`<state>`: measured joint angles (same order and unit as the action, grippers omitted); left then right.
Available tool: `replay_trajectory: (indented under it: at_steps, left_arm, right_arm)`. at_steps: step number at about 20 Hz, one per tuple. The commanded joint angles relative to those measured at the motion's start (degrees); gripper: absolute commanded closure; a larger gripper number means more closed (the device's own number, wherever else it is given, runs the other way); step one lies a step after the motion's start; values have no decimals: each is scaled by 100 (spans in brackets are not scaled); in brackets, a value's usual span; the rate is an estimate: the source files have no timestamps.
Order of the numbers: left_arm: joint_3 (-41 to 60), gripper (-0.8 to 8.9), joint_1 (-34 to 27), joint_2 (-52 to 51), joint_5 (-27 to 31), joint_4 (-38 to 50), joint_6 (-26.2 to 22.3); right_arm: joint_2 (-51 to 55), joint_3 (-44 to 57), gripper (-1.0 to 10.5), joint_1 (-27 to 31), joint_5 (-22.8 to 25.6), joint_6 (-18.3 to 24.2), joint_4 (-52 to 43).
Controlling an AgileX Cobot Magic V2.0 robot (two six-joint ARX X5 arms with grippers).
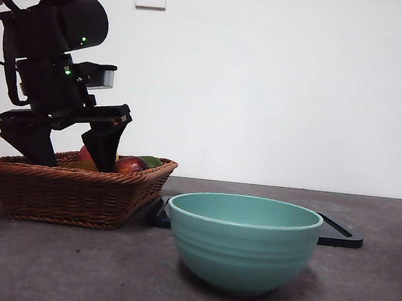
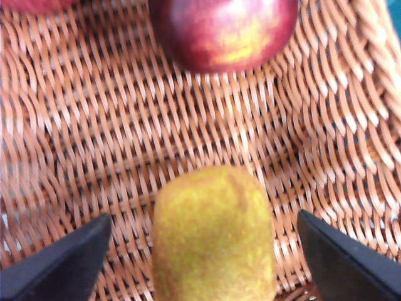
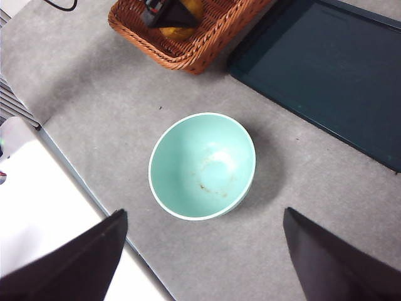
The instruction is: Pick up the wifruite, put it on the bowl, pick up the plate, put it on desk
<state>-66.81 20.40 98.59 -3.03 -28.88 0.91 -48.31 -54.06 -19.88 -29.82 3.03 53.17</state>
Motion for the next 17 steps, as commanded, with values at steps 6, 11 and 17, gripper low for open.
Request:
replay_trajectory:
  at_steps: [6, 11, 17]
  left_arm:
    - [-109, 547, 31, 87, 11, -31, -37]
    - [-111, 577, 31, -15, 4, -44, -17]
    - [-114, 577, 225, -953, -122, -199, -4]
  right_arm:
    - [-42, -116, 549, -31, -15, -4, -44]
    - [-42, -116, 549, -31, -15, -4, -44]
    - [-42, -116, 549, -31, -15, -2, -46]
